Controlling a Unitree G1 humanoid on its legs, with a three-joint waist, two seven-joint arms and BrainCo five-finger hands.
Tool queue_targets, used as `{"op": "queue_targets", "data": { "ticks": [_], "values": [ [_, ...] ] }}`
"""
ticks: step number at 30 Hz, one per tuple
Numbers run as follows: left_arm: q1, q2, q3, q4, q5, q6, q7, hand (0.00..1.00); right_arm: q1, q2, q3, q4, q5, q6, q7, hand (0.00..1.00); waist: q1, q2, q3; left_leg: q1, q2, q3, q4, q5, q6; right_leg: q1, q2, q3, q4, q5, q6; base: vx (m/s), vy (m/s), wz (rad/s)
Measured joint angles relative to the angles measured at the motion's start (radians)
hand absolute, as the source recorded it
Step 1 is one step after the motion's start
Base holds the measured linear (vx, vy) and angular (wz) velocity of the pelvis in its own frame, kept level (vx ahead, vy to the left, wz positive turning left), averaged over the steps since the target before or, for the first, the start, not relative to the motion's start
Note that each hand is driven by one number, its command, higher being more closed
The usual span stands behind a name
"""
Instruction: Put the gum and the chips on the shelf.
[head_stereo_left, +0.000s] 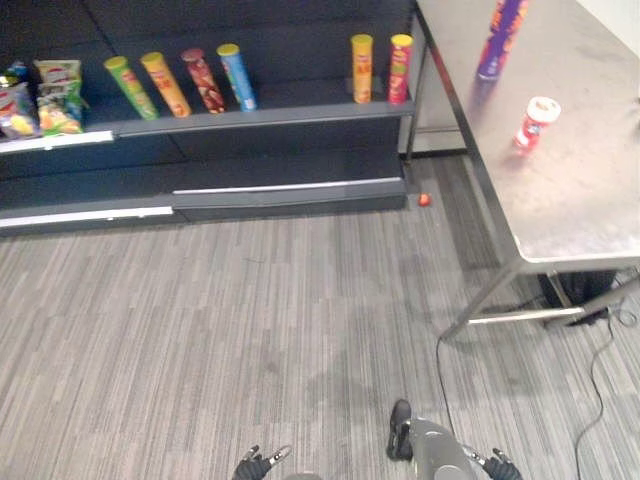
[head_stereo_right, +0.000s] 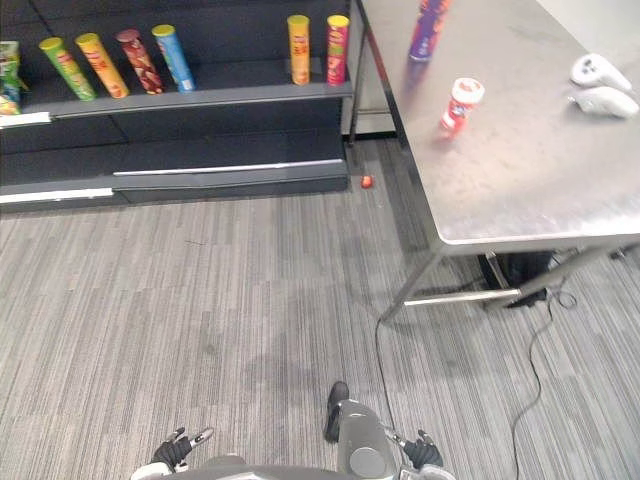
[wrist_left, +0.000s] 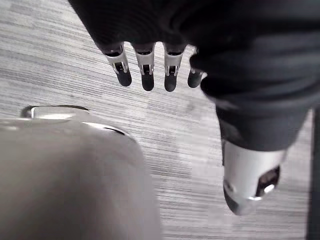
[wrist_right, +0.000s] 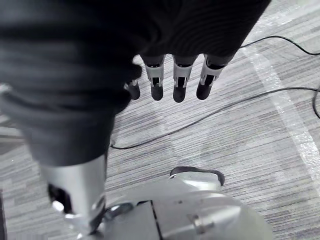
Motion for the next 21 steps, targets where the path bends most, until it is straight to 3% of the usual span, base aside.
{"op": "queue_targets", "data": {
  "ticks": [2, 5, 6, 7, 8, 9, 10, 11, 12, 14, 16, 18, 21],
  "values": [
    [0.003, -0.005, 0.008, -0.007, -0.025, 0.001, -0.001, 0.00, 0.007, -0.002, 0.008, -0.009, 0.001, -0.001, 0.000, 0.00, 0.013, 0.008, -0.006, -0.103, 0.016, 0.012, 0.202, -0.008, 0.008, 0.083, 0.004, -0.020, -0.042, -0.004, -0.001, 0.27, 0.017, 0.25],
    [0.010, -0.018, 0.034, -0.027, -0.043, -0.001, 0.000, 0.00, 0.029, -0.002, 0.010, -0.038, 0.011, -0.001, 0.000, 0.00, 0.034, 0.007, -0.011, -0.219, 0.016, 0.118, 0.241, -0.088, 0.087, 0.184, -0.003, -0.029, -0.100, -0.017, 0.022, 0.28, 0.107, 0.20],
    [0.009, -0.022, 0.042, -0.028, -0.045, -0.001, 0.002, 0.00, 0.032, -0.003, 0.012, -0.038, 0.012, 0.000, -0.002, 0.00, 0.048, 0.006, -0.011, -0.253, 0.016, 0.149, 0.166, -0.106, 0.115, 0.204, -0.011, -0.027, -0.107, -0.025, 0.035, 0.32, 0.211, -0.01],
    [0.009, -0.022, 0.043, -0.028, -0.045, -0.001, 0.002, 0.00, 0.033, -0.003, 0.013, -0.038, 0.013, 0.000, -0.002, 0.00, 0.051, 0.004, -0.012, -0.262, 0.014, 0.163, 0.107, -0.108, 0.121, 0.210, -0.017, -0.024, -0.106, -0.030, 0.043, 0.28, 0.219, -0.10],
    [0.016, -0.025, 0.056, -0.028, -0.045, -0.002, 0.004, 0.00, 0.036, -0.002, 0.021, -0.039, 0.013, -0.001, -0.002, 0.00, 0.051, 0.000, -0.013, -0.270, 0.000, 0.168, -0.066, -0.103, 0.129, 0.222, -0.032, -0.021, -0.106, -0.041, 0.061, 0.30, 0.304, -0.21],
    [0.023, -0.031, 0.060, -0.026, -0.045, -0.001, 0.008, 0.00, 0.041, -0.006, 0.033, -0.040, 0.012, -0.001, -0.002, 0.00, 0.052, 0.002, -0.020, -0.252, -0.017, 0.149, -0.273, -0.067, 0.139, 0.224, -0.043, -0.004, -0.104, -0.054, 0.084, 0.24, 0.255, -0.32],
    [0.029, -0.037, 0.060, -0.024, -0.044, -0.001, 0.009, 0.00, 0.044, -0.012, 0.043, -0.041, 0.012, -0.001, -0.002, 0.00, 0.057, 0.007, -0.024, -0.236, -0.023, 0.128, -0.379, -0.046, 0.133, 0.229, -0.046, 0.012, -0.103, -0.060, 0.095, 0.41, 0.427, -0.61],
    [0.048, -0.038, 0.077, -0.020, -0.044, 0.000, 0.013, 0.00, 0.045, -0.014, 0.070, -0.037, 0.011, 0.002, -0.004, 0.00, 0.073, 0.003, -0.038, -0.200, -0.049, 0.136, -0.430, 0.061, 0.139, 0.244, -0.064, 0.058, -0.114, -0.063, 0.118, 0.32, 0.259, -0.52],
    [0.054, -0.023, 0.077, -0.017, -0.042, -0.001, 0.020, 0.00, 0.049, -0.009, 0.100, -0.037, 0.011, 0.004, -0.005, 0.00, 0.067, -0.022, -0.056, -0.195, -0.078, 0.164, -0.443, 0.040, 0.144, 0.255, -0.078, 0.086, -0.140, -0.054, 0.132, 0.50, 0.334, -0.37],
    [0.058, -0.008, 0.082, -0.016, -0.042, -0.001, 0.020, 0.00, 0.045, 0.003, 0.124, -0.036, 0.011, 0.004, -0.004, 0.00, 0.066, -0.057, -0.078, -0.188, -0.109, 0.202, -0.429, 0.000, 0.161, 0.269, -0.088, 0.135, -0.143, -0.038, 0.121, 0.45, 0.165, -0.17],
    [0.057, -0.006, 0.097, -0.010, -0.041, 0.000, 0.021, 0.00, 0.024, 0.011, 0.114, -0.032, 0.012, -0.002, -0.001, 0.00, 0.077, -0.076, -0.095, -0.172, -0.121, 0.235, -0.380, -0.031, 0.197, 0.304, -0.094, 0.148, -0.193, 0.007, 0.120, 0.37, 0.114, -0.41],
    [0.055, -0.004, 0.088, 0.022, -0.041, 0.000, 0.019, 0.00, 0.011, 0.029, 0.082, -0.027, 0.012, -0.009, 0.000, 0.00, 0.073, -0.067, -0.122, -0.157, -0.124, 0.238, -0.362, -0.033, 0.202, 0.306, -0.099, 0.185, -0.199, 0.065, 0.112, 0.30, 0.126, -0.43],
    [0.053, 0.004, 0.027, 0.044, -0.042, 0.000, 0.019, 0.00, -0.010, 0.032, 0.072, -0.005, 0.009, -0.012, 0.004, 0.00, 0.068, -0.055, -0.142, -0.055, -0.154, 0.209, -0.470, -0.038, 0.199, 0.212, -0.118, 0.231, 0.044, 0.081, 0.108, 0.21, 0.102, -0.26]
  ]
}}
